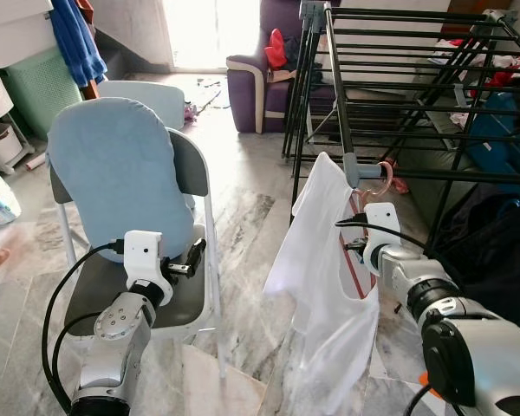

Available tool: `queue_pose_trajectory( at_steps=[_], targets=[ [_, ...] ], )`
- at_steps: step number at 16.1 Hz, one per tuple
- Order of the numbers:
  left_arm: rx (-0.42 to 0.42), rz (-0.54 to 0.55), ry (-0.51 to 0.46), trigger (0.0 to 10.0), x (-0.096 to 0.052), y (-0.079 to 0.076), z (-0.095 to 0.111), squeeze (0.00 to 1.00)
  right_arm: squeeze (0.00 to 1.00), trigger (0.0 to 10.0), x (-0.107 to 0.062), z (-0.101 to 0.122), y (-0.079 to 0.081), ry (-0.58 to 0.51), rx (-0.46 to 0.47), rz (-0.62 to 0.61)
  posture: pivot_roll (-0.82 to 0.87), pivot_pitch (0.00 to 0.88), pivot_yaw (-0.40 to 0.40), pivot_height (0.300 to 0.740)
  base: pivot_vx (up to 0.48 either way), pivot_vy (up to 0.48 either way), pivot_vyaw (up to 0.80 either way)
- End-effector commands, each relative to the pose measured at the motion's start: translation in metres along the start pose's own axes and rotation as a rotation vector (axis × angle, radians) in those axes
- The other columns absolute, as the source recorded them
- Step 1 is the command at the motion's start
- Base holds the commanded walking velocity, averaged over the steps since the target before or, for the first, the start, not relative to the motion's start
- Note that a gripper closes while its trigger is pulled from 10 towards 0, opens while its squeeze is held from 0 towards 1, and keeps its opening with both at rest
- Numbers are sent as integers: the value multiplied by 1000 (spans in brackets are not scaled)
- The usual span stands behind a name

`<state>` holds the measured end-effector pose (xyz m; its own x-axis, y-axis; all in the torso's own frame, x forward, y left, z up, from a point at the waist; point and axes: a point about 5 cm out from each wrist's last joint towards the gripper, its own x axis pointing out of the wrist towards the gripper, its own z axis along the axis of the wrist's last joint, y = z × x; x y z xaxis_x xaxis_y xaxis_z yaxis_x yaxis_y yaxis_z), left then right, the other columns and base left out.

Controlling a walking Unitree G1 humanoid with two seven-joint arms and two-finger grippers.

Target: Hang hanger

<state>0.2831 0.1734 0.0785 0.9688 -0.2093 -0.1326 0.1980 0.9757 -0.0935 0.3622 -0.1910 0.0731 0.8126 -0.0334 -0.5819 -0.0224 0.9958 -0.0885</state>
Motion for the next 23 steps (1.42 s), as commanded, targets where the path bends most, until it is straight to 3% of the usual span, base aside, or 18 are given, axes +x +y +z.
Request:
queue_pose_trajectory(
  at_steps=[1,5,9,13,19,23],
  targets=[
    [9,-12,5,10000,0,-1,1,0,1000,10000,-1,7,-4,-49,-3,-12,-30,0,-16,740,0,0,0],
    [14,-16,9,10000,0,-3,1,0,1000,10000,-3,14,1,-189,-56,-10,-46,0,-10,740,0,0,0],
    [22,-41,-7,10000,-2,-15,5,0,1000,10000,-6,7,2,-244,-51,-34,-67,0,3,740,0,0,0],
    [47,-53,0,10000,-7,-23,3,0,1000,10000,-21,9,9,-391,-44,-74,-79,0,10,740,0,0,0],
    [79,-54,-17,10000,-8,-16,11,0,1000,10000,-35,1,13,-465,-5,-122,-76,0,26,740,0,0,0],
    [56,-80,-42,10000,-7,-23,17,0,1000,10000,-44,3,15,-498,25,-148,-84,0,31,740,0,0,0]
  ],
)
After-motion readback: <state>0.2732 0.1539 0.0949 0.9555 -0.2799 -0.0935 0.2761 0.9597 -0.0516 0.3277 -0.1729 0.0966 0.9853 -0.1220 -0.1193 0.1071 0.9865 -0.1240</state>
